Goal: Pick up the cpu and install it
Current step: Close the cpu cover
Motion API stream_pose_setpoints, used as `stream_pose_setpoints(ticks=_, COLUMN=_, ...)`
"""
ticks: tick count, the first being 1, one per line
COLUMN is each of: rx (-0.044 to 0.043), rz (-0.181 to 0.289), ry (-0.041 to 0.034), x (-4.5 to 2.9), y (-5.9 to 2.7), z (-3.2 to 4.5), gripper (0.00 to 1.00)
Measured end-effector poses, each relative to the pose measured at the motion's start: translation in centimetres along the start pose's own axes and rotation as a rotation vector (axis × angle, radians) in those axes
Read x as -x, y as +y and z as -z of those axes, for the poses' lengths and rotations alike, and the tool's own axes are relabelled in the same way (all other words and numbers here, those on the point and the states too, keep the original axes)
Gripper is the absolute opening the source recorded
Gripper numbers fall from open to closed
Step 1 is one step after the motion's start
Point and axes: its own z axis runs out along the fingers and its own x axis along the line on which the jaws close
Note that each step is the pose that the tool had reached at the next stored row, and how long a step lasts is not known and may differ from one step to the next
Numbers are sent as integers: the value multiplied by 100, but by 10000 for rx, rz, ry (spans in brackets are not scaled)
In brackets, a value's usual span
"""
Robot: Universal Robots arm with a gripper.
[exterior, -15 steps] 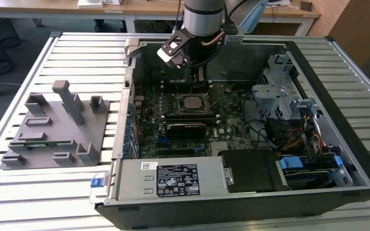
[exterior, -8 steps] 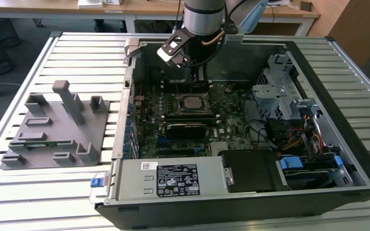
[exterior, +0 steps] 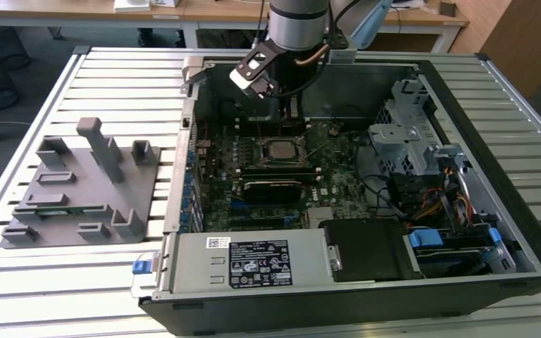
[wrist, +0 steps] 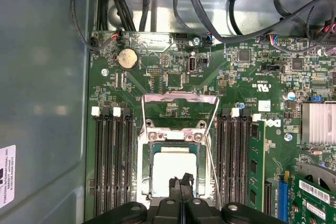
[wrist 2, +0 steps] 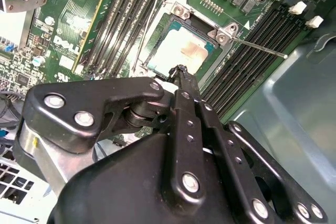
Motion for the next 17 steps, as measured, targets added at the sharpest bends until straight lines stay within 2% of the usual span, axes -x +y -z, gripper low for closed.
stream_pose_setpoints(ticks=17, rx=0, rz=0, ry=0, x=2, y=1, z=69, gripper=11)
